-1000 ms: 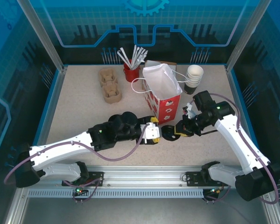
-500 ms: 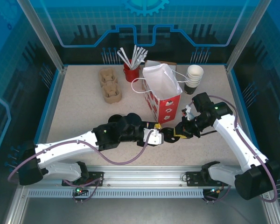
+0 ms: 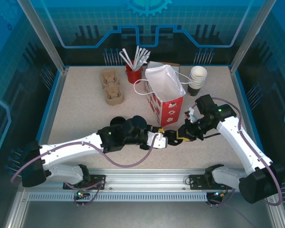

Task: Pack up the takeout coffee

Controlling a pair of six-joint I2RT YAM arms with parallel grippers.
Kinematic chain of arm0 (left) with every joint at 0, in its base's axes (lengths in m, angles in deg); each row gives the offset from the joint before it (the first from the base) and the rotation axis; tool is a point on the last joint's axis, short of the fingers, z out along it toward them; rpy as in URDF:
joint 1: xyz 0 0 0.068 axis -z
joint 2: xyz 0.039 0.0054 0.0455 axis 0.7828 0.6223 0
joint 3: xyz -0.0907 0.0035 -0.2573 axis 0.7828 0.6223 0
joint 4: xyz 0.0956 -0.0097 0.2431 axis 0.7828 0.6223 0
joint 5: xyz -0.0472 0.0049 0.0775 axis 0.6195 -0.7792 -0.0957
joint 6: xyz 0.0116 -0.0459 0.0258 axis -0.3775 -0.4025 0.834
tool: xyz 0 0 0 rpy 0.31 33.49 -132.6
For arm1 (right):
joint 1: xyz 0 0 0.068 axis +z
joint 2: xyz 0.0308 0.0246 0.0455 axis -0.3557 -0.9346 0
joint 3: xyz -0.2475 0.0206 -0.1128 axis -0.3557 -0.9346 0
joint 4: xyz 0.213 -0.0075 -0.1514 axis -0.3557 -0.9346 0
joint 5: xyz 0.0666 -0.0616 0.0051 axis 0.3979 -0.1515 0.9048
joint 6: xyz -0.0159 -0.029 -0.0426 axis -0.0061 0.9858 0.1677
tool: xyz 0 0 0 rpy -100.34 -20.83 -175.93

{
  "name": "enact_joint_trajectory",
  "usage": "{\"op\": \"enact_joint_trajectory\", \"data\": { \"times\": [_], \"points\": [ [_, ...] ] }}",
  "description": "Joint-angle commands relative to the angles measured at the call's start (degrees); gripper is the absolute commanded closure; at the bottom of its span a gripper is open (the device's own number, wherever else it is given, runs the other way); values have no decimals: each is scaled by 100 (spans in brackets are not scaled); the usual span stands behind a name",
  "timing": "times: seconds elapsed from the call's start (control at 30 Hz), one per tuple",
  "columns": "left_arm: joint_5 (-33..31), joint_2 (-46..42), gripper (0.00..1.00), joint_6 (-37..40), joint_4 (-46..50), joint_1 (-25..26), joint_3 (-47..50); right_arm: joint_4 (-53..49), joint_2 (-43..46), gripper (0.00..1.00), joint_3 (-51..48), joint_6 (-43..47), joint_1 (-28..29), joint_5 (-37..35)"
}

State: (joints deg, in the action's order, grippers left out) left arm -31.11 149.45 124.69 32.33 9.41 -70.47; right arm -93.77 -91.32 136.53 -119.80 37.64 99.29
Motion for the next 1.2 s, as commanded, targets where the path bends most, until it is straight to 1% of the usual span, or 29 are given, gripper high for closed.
{"op": "enact_joint_trajectory", "data": {
  "times": [0.0, 0.1, 0.17, 0.4, 0.47, 0.53, 0.6, 0.7, 0.73, 0.77, 0.83, 0.9, 1.0, 1.17],
  "points": [
    [107, 111, 61, 29, -130, 68, -159, -7, 54, 98, -72, 15, -72, 205],
    [61, 155, 63, 36, -228, 97, -160, 2, 66, 98, -81, -3, -78, 214],
    [-16, 202, 66, 38, -278, 119, -190, 9, 64, 98, -94, -3, -72, 228],
    [-117, 283, 72, 89, -362, 189, -221, 35, 63, 98, -152, -20, -71, 259],
    [-120, 299, 71, 91, -381, 208, -217, 55, 55, 98, -164, -29, -71, 274],
    [-127, 292, 68, 106, -429, 220, -200, 64, 55, 98, -166, -29, -60, 289],
    [-160, 296, 67, 151, -427, 247, -188, 63, 48, 98, -161, -29, -61, 300],
    [-187, 310, 71, 188, -389, 260, -203, 81, 52, 97, -164, -27, -56, 325],
    [-182, 301, 75, 183, -375, 262, -212, 89, 47, 96, -162, -29, -58, 321],
    [-174, 294, 80, 161, -358, 262, -221, 90, 45, 95, -163, -29, -57, 323],
    [-170, 284, 86, 137, -331, 262, -238, 100, 52, 94, -147, -38, -55, 315],
    [-167, 262, 87, 110, -328, 258, -218, 107, 54, 92, -129, -51, -54, 301],
    [-169, 214, 88, 33, -341, 261, -181, 107, 72, 85, -80, -55, -71, 251],
    [-167, 112, 91, -214, -334, 251, -130, 134, 197, 70, 48, -81, -122, 82]
  ]
}}
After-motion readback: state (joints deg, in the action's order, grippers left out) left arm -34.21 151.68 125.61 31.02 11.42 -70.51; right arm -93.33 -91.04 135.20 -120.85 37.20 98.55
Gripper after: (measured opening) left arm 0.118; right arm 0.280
